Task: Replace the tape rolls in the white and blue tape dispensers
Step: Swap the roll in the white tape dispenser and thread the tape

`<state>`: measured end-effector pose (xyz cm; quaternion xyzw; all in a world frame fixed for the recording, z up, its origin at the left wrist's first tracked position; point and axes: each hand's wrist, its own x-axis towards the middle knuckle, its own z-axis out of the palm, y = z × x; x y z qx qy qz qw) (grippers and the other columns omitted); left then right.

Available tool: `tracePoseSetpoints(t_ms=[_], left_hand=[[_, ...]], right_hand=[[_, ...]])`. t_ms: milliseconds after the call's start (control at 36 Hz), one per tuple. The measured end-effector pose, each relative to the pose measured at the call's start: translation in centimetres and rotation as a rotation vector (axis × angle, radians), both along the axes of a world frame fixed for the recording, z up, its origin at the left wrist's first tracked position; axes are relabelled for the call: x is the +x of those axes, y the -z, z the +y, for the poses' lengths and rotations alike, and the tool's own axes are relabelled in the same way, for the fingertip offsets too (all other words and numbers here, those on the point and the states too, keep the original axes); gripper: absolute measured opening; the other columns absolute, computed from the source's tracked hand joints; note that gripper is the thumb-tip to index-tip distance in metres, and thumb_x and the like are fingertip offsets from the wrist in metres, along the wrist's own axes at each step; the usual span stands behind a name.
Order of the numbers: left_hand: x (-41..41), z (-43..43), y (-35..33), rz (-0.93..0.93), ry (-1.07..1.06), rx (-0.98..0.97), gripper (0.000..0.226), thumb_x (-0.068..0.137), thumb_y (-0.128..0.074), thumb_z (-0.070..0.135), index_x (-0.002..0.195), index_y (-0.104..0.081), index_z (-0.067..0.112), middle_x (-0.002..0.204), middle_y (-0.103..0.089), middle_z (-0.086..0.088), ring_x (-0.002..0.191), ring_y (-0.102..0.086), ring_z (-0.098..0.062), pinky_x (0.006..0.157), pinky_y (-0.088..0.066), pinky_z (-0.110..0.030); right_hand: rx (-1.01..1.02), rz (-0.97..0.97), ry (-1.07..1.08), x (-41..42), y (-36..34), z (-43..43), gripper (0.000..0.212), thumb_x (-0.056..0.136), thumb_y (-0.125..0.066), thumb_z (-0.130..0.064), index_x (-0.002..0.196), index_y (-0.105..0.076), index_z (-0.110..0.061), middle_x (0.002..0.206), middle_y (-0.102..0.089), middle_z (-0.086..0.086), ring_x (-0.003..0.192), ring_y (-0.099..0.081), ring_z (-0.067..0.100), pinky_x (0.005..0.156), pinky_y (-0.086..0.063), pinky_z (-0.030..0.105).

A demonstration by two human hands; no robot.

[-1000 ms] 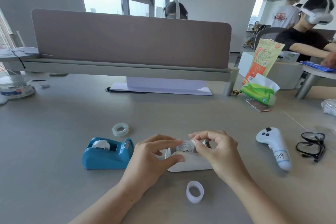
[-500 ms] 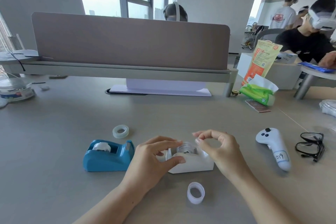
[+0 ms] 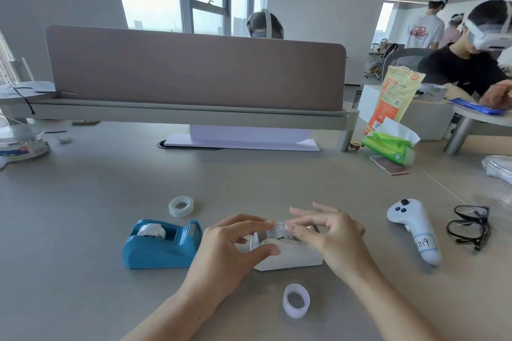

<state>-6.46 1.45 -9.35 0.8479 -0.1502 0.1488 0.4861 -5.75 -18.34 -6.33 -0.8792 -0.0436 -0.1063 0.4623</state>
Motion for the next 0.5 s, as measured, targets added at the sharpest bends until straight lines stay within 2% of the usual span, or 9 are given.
tracePoseSetpoints(t_ms=[250, 333, 417, 500], left_hand=[[-0.1, -0.1, -0.2, 0.008, -0.012, 0.001, 0.032, 0.064, -0.086, 0.040, 0.095, -0.078, 0.042, 0.100, -0.073, 0.027, 0.094, -0.065, 0.006, 0.074, -0.049, -0.010], [-0.2, -0.1, -0.2, 0.010, -0.014, -0.008, 0.032, 0.064, -0.087, 0.038, 0.094, -0.078, 0.042, 0.099, -0.073, 0.027, 0.093, -0.064, 0.007, 0.074, -0.050, -0.011], [-0.2, -0.1, -0.2, 0.004, -0.007, -0.008, 0.032, 0.064, -0.087, 0.038, 0.094, -0.077, 0.044, 0.103, -0.070, 0.032, 0.093, -0.064, 0.008, 0.074, -0.050, -0.010], [-0.2, -0.1, -0.2, -0.002, -0.004, -0.008, 0.032, 0.065, -0.086, 0.041, 0.095, -0.077, 0.044, 0.102, -0.070, 0.032, 0.093, -0.064, 0.009, 0.075, -0.050, -0.010]], right_hand=[[-0.030, -0.078, 0.038, 0.0, 0.1, 0.0, 0.010, 0.068, -0.083, -0.041, 0.066, -0.074, -0.046, 0.095, -0.071, -0.035, 0.127, -0.042, -0.007, 0.092, -0.009, 0.024], [0.022, -0.062, 0.038, 0.0, 0.3, 0.1, 0.009, 0.070, -0.083, -0.037, 0.065, -0.075, -0.037, 0.092, -0.071, -0.035, 0.122, -0.048, -0.007, 0.101, -0.015, 0.029], [0.058, -0.071, 0.061, 0.1, 0.6, 0.4, 0.013, 0.072, -0.082, -0.030, 0.063, -0.073, -0.031, 0.093, -0.065, -0.046, 0.117, -0.053, -0.007, 0.108, -0.021, 0.036], [-0.023, -0.177, 0.128, 0.1, 1.3, 0.8, 0.016, 0.071, -0.081, -0.027, 0.064, -0.067, -0.028, 0.096, -0.060, -0.050, 0.113, -0.053, -0.009, 0.098, -0.021, 0.032]])
